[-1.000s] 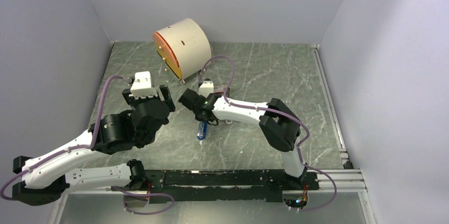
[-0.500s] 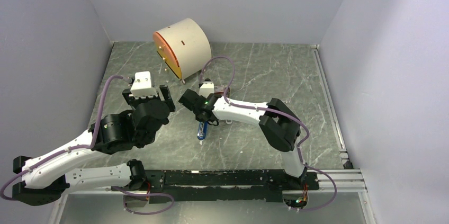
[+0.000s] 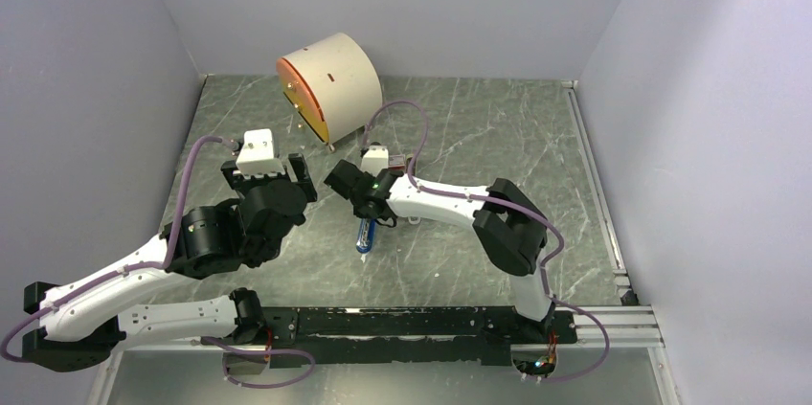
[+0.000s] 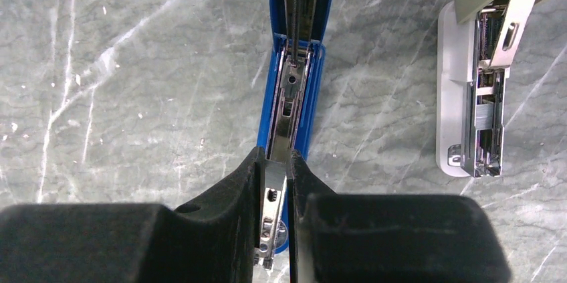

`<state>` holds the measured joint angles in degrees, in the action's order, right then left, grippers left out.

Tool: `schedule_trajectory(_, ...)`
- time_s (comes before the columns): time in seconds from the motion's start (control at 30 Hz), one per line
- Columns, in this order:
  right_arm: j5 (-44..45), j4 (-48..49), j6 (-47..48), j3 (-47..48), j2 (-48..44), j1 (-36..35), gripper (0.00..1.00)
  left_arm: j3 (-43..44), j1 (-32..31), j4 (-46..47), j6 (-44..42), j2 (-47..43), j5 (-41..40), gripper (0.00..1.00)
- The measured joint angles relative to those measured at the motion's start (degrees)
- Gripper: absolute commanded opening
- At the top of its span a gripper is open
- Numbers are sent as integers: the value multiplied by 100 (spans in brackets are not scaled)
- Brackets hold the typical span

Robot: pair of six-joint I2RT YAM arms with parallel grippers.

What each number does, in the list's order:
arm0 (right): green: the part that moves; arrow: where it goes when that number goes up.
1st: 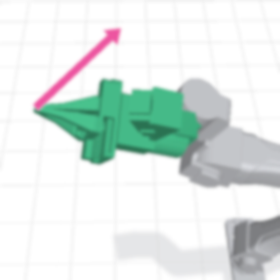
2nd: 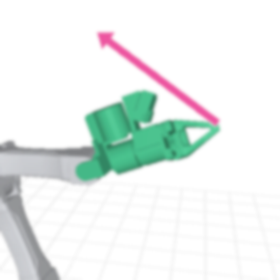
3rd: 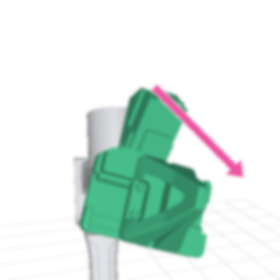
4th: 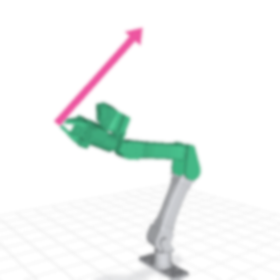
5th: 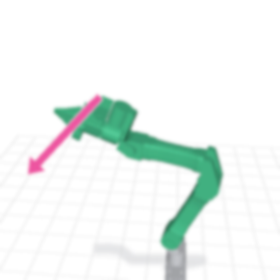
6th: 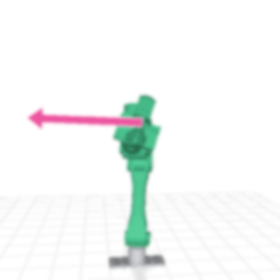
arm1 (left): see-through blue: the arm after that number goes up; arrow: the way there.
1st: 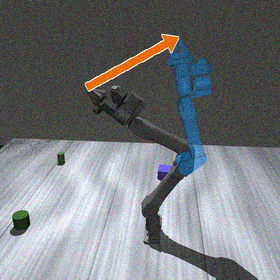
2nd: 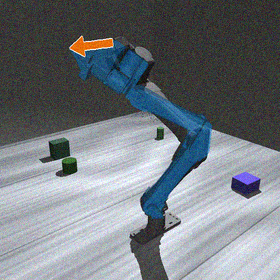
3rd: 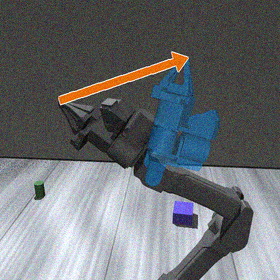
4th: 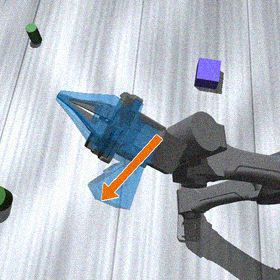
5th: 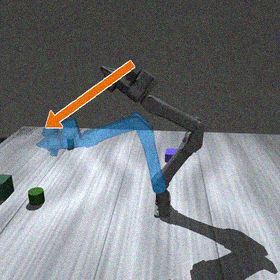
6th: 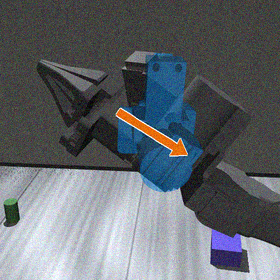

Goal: Load the staples into the stapler

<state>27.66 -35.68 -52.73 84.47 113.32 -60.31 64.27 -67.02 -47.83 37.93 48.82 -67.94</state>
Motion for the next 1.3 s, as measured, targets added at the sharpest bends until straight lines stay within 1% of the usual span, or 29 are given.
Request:
schedule_trajectory(0.9, -24, 39, 33, 0, 11, 0, 17, -33, 0, 2, 2, 4, 0, 80)
schedule_trajectory(1.3, -22, 63, 48, 9, 177, -2, 18, -59, 0, 2, 4, 4, 0, 80)
